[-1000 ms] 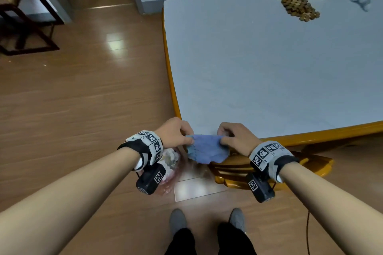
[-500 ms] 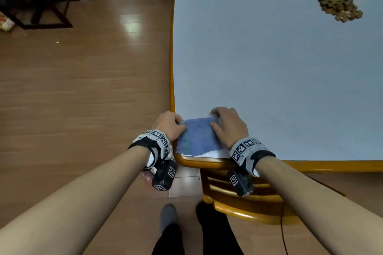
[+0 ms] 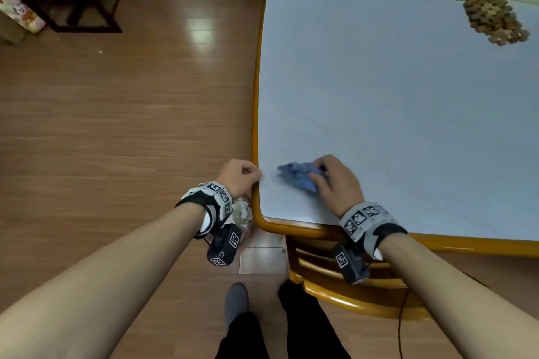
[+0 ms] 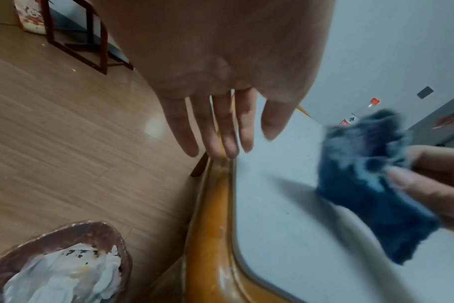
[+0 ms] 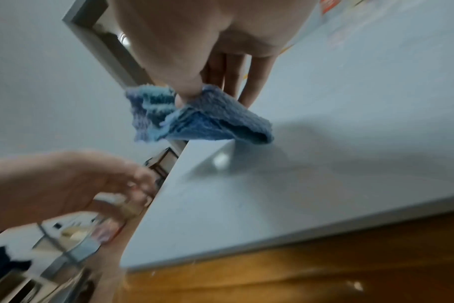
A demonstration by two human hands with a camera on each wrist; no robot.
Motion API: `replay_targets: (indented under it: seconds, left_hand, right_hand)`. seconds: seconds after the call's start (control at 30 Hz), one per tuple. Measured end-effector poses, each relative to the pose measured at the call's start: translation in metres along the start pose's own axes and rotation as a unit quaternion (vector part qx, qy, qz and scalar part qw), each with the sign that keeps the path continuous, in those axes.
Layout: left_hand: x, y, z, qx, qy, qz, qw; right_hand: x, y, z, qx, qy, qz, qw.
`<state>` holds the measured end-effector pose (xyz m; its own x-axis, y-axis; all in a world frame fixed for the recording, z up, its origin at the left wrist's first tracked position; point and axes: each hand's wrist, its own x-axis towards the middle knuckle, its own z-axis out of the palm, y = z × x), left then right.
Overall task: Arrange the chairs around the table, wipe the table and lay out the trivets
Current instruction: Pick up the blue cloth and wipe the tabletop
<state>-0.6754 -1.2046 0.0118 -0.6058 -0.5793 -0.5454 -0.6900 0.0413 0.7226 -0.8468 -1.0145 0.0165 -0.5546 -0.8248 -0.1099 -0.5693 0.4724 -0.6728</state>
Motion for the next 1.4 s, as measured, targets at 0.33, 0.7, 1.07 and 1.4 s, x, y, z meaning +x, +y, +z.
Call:
replay_targets:
  seconds: [0.33,0.7,1.07,1.4]
  left_hand:
    - [-0.029,-0.044,-0.031,0.145,0.009,-0.004,0.989]
    - [-0.067,-0.129,-0.127,0.225,0.058,-0.070,0.970]
    - [-0.035,-0.047,-0.079,0.192,0.027,0.031,0.980]
    - [-0.017,-0.025,-0.015,0.138,-0.001,0.045,0.989]
  right_hand:
    - [-0.027,0.013,0.042,-0.089,0.002,0.151,0.984]
    - [-0.005,-0.140,0.161,0.112,-0.053,0.063,0.990]
    - [-0.010,-0.068,0.018,-0.022,0.105,-0.006,0.994]
    - [-0.012,-0.013,0.044,-0.118,-0.119,-0.077,0.983]
